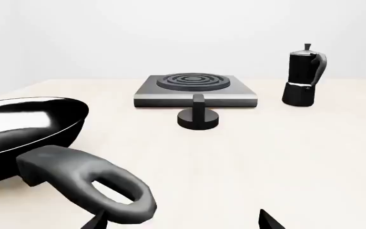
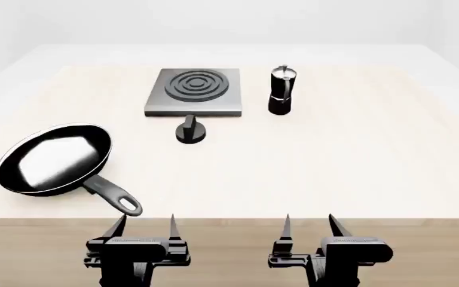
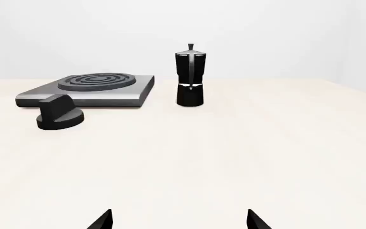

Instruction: Turn on the stove and put the moka pot on it.

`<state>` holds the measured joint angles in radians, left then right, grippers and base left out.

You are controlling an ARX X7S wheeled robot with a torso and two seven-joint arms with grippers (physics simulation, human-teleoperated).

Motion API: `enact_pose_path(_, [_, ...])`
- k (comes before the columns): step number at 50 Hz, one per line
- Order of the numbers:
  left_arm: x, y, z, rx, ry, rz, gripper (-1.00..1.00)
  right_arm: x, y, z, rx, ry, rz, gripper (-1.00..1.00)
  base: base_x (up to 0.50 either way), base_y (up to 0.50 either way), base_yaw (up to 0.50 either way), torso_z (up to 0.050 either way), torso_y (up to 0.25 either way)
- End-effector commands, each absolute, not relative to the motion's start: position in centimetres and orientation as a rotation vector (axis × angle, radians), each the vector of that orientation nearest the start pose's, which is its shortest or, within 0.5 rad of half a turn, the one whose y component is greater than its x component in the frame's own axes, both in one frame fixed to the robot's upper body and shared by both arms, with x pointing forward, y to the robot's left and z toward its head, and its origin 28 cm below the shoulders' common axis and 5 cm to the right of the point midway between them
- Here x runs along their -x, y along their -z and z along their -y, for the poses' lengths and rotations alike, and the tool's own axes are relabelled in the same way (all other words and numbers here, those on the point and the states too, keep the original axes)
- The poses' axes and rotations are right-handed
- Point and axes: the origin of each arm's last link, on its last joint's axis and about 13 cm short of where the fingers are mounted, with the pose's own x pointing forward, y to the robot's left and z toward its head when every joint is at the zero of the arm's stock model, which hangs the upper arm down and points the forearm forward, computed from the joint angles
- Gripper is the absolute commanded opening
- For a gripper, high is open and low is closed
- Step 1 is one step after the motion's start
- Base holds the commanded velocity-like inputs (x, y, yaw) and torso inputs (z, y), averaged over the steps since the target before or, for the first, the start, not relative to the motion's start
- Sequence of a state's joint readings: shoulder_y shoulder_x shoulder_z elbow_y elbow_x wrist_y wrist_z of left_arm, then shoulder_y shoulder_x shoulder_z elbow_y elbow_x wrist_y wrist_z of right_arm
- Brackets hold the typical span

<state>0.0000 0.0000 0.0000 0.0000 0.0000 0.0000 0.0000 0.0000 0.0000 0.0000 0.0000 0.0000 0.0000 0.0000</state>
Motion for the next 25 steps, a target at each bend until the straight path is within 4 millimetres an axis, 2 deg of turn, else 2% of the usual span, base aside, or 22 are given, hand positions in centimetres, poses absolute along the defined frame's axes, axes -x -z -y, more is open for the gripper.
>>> enact_pose_path(1, [-21.0, -1.4, -20.5, 0.0, 0.0, 0.0, 1.0, -21.0, -1.4, 9.6, 0.0, 0.0, 0.0, 1.0, 0.0, 0.0, 0.0, 0.0, 0.0])
enact_pose_path(15, [-20.7, -1.6, -20.6, 0.024, 0.007, 0.009, 1.0, -21.1, -1.5, 9.1, 0.026, -0.021, 0.007, 1.0, 0.0, 0.0, 0.0, 0.0, 0.0])
enact_pose_path(17, [-20.9, -2.7, -20.8, 0.006, 0.007, 0.034, 1.0, -21.4, -2.8, 9.1, 0.029, -0.017, 0.052, 1.0, 0.0, 0.0, 0.0, 0.0, 0.0])
enact_pose_path(18, [-21.1, -4.2, -21.2, -0.006, -0.003, 0.073, 1.0, -21.8, -4.2, 9.1, 0.018, -0.008, 0.091, 1.0, 0.0, 0.0, 0.0, 0.0, 0.0])
enact_pose_path(19, [-21.1, -4.3, -21.2, -0.006, -0.003, 0.073, 1.0, -21.8, -4.3, 9.1, 0.018, -0.008, 0.091, 1.0, 0.0, 0.0, 0.0, 0.0, 0.0])
enact_pose_path(20, [-21.4, -6.2, -21.7, -0.02, -0.007, 0.118, 1.0, -22.4, -6.0, 9.2, 0.019, -0.003, 0.139, 1.0, 0.0, 0.0, 0.0, 0.0, 0.0])
enact_pose_path(21, [-21.6, -7.2, -21.9, -0.029, -0.005, 0.137, 1.0, -22.7, -6.8, 9.2, 0.018, 0.001, 0.16, 1.0, 0.0, 0.0, 0.0, 0.0, 0.0])
enact_pose_path(22, [-21.9, -9.4, -22.4, -0.067, -0.016, 0.183, 1.0, -23.5, -8.6, 9.3, 0.01, 0.015, 0.199, 1.0, 0.0, 0.0, 0.0, 0.0, 0.0])
enact_pose_path(24, [-22.0, -11.1, -22.8, -0.083, -0.026, 0.229, 1.0, -24.0, -10.2, 9.4, 0.0, 0.018, 0.232, 1.0, 0.0, 0.0, 0.0, 0.0, 0.0])
enact_pose_path(25, [-21.9, -13.2, -23.2, -0.11, -0.035, 0.276, 1.0, -24.5, -12.0, 9.5, -0.006, 0.026, 0.275, 1.0, 0.0, 0.0, 0.0, 0.0, 0.0])
